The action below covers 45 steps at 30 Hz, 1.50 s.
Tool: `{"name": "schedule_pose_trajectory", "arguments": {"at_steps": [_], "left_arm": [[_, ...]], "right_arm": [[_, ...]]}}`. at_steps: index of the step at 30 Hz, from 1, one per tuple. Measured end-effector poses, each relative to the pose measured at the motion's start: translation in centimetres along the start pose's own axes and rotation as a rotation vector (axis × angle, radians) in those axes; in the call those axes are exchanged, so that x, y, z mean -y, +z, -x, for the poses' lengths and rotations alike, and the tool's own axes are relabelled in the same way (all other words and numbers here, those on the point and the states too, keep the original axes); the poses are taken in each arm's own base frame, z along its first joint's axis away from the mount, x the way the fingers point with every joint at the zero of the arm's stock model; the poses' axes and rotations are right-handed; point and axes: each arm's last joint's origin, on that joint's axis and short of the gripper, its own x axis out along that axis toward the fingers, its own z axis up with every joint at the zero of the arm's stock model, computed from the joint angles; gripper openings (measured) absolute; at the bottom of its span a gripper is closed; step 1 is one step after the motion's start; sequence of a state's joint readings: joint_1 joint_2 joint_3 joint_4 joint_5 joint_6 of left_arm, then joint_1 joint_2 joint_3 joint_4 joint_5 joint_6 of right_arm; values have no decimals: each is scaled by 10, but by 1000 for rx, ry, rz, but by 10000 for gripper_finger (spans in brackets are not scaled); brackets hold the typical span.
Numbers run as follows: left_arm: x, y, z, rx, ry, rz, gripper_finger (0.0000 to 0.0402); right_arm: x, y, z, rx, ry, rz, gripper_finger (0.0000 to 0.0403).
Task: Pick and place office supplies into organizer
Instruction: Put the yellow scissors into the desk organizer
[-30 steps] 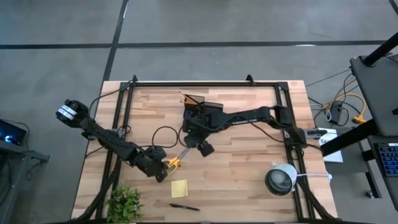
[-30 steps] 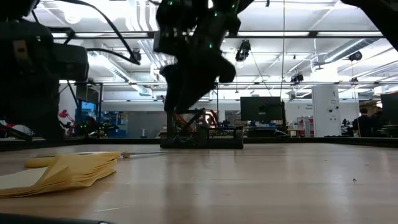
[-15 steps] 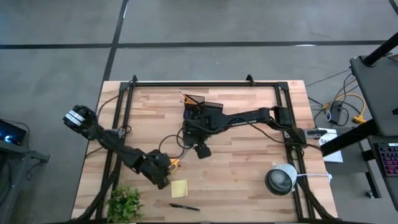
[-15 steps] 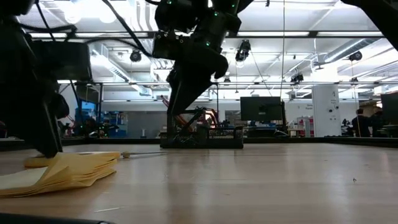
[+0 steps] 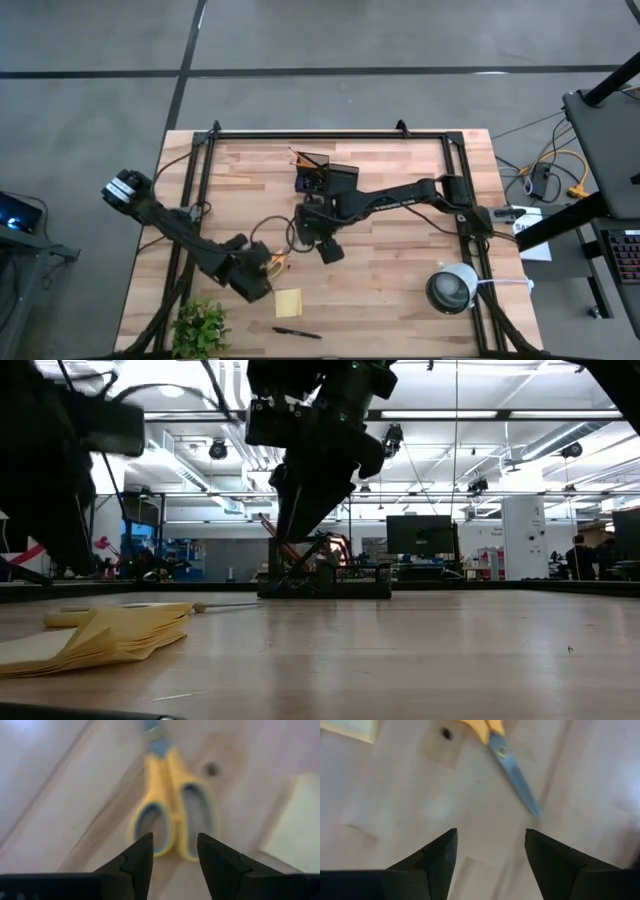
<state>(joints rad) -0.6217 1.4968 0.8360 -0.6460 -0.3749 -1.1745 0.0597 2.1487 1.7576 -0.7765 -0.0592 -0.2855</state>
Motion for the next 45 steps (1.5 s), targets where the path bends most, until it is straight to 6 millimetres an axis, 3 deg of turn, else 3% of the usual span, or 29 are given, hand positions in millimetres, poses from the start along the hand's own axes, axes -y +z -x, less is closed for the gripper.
{"name": "schedule_pose_trajectory", "arguments": {"at_steps": [3, 6, 12, 22, 29, 34, 40, 45], "left_arm": [[-7, -7, -9, -19, 9, 41, 138], [0, -9, -17, -19, -71, 37, 138], [-3, -11, -26, -18, -1, 19, 138], [0, -3, -15, 32, -3, 9, 138], [-10, -8, -27, 47, 58, -2, 138], [-12, -10, -35, 75, 4, 28, 138], [-11, -10, -34, 80, -13, 21, 138], [-5, -6, -30, 72, -73, -82, 138]], "right_arm": [[2, -1, 0, -20, -56, 8, 219], [4, -1, 0, -20, -63, 4, 219], [5, -1, 0, -12, -65, -23, 219], [5, -1, 1, -11, -65, -26, 219], [5, -1, 1, -8, -66, -25, 219], [5, -1, 1, -8, -66, -28, 219], [6, -1, 1, -8, -66, -30, 219], [8, -2, 1, -9, -68, -44, 219]]}}
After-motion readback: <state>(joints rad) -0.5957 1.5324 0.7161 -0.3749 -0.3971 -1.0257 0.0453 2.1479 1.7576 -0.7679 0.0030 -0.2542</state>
